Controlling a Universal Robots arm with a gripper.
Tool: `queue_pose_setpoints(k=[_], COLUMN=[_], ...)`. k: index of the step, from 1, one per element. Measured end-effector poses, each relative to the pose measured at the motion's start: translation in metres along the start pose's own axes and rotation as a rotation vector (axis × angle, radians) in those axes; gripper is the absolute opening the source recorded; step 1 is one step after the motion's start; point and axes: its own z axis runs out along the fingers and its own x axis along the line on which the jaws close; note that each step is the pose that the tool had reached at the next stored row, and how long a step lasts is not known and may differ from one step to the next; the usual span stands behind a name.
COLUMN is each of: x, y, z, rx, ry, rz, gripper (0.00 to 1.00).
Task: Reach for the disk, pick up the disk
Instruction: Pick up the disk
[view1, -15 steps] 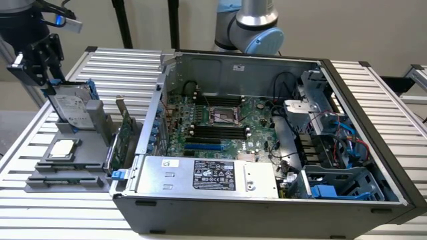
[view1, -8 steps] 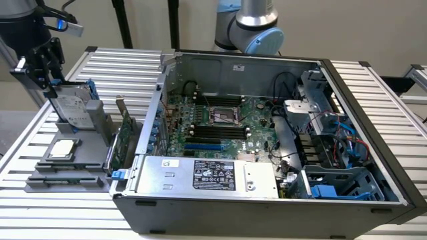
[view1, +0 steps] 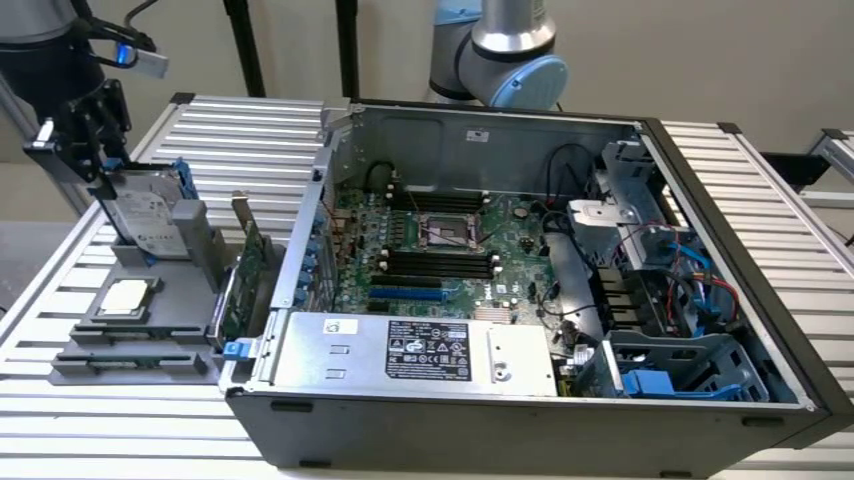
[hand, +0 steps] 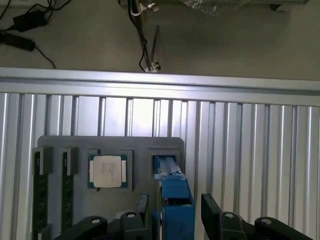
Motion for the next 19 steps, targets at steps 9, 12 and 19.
queue_pose_setpoints(k=[9, 12, 19], x=[0.0000, 0.0000, 0.0000], y=[0.0000, 0.0006, 0.0012], z=[0.0019, 0.0026, 0.0028], rx=[0.0026, 0.0030, 0.0028], ry=[0.0000, -0.0001, 0.0000], rz=[-0.001, -0.002, -0.003], gripper=[0.54, 0.54, 0.33])
